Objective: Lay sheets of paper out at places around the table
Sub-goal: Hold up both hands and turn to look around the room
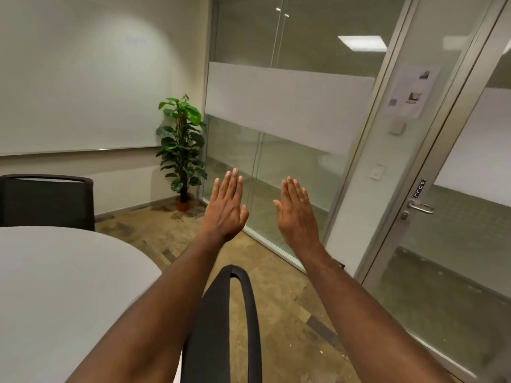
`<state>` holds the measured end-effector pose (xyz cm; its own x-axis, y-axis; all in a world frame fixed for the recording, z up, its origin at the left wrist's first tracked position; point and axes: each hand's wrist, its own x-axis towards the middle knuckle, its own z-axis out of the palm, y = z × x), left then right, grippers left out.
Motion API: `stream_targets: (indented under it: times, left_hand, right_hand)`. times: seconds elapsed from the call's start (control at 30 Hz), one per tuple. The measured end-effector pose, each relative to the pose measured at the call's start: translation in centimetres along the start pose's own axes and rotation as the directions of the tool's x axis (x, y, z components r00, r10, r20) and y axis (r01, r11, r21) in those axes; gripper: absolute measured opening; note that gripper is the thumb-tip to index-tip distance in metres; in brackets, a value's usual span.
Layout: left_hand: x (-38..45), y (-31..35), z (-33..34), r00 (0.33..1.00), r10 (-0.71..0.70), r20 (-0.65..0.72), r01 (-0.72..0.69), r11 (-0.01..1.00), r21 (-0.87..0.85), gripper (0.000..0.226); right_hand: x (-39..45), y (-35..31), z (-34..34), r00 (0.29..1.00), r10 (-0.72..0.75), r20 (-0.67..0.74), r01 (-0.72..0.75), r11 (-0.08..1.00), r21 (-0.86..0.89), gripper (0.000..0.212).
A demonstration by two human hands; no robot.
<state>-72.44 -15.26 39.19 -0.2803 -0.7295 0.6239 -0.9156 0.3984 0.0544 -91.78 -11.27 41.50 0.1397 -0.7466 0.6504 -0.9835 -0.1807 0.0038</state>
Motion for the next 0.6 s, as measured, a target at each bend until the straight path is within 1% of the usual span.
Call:
stream_targets:
  times: [0.17, 0.3, 0.43, 0.5, 0.6]
  left_hand:
    - [6.7, 1.6, 5.1, 1.0, 0.022, 0.017, -0.022, 1.0, 0.001, 0.072]
    - [11.9, 2.1, 9.4, 1.0, 0.011, -0.005, -0.01, 0.999, 0.036, 0.072]
    - [16.7, 2.5, 13.8, 0.999, -0.044, -0.028, 0.046, 0.996, 0.074, 0.072]
    - [18.7, 2.8, 15.6, 0.995, -0.094, -0.024, 0.096, 0.99, 0.1, 0.071]
    - [21.8, 3.5, 17.5, 0.991, -0.132, -0.023, 0.134, 0.982, 0.134, 0.072]
  right_hand:
    - [4.9, 5.7, 3.9, 1.0, 0.016, -0.008, -0.015, 1.0, 0.013, 0.057]
    - [8.9, 10.3, 8.0, 1.0, -0.025, -0.002, 0.025, 0.999, 0.03, 0.057]
    - [13.2, 14.9, 12.3, 0.997, -0.079, -0.006, 0.079, 0.994, 0.081, 0.057]
    - [15.5, 16.9, 14.1, 0.992, -0.129, -0.005, 0.129, 0.987, 0.093, 0.058]
    - [19.1, 19.5, 16.2, 0.983, -0.185, -0.005, 0.184, 0.977, 0.106, 0.058]
